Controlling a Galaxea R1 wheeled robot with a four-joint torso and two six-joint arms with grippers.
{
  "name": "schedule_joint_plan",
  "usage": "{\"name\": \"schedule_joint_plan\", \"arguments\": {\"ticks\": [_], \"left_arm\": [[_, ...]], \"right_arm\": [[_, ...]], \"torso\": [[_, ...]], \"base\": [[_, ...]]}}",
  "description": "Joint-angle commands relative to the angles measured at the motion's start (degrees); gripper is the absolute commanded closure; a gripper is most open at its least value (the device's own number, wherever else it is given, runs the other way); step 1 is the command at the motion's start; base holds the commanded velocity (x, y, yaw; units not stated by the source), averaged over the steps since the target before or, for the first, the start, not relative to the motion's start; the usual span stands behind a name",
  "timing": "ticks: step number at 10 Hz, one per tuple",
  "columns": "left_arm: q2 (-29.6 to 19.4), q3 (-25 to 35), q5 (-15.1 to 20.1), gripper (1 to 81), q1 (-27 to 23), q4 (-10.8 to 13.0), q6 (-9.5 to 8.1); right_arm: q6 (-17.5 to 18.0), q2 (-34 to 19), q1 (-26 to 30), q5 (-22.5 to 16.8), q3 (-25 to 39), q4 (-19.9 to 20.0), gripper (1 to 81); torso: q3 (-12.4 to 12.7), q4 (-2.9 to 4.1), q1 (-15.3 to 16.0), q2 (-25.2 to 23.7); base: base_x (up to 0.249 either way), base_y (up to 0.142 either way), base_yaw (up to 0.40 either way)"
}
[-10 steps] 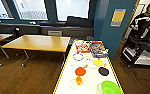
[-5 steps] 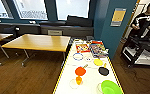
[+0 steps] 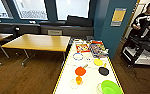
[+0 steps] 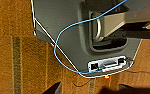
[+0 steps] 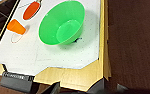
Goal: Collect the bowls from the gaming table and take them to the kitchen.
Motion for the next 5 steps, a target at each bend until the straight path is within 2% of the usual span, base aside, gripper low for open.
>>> {"name": "schedule_joint_plan", "arguments": {"ticks": [1,3,4,5], "left_arm": [[0.2,-0.3,4.0,1.0,0.0,0.3,0.54],[0.4,-1.0,4.0,1.0,0.1,0.2,0.54],[0.5,-1.0,4.0,1.0,0.0,0.2,0.54],[0.6,-1.0,4.1,1.0,0.0,0.2,0.54]], "right_arm": [[3.6,-3.1,11.5,-10.5,-6.8,1.0,1.0],[5.1,-1.7,13.9,-14.6,-12.4,1.2,1.0],[5.6,-1.3,14.5,-14.9,-13.8,1.2,1.0],[5.6,-1.4,14.5,-14.9,-14.5,1.2,1.0]], "torso": [[0.0,0.00,0.0,0.0],[0.0,0.00,0.0,0.0],[0.0,0.00,0.0,0.0],[-2.5,0.00,0.0,0.0]], "base": [[0.000,0.000,0.000],[0.000,0.000,0.000],[0.000,0.000,0.000],[0.000,0.000,0.000]]}}
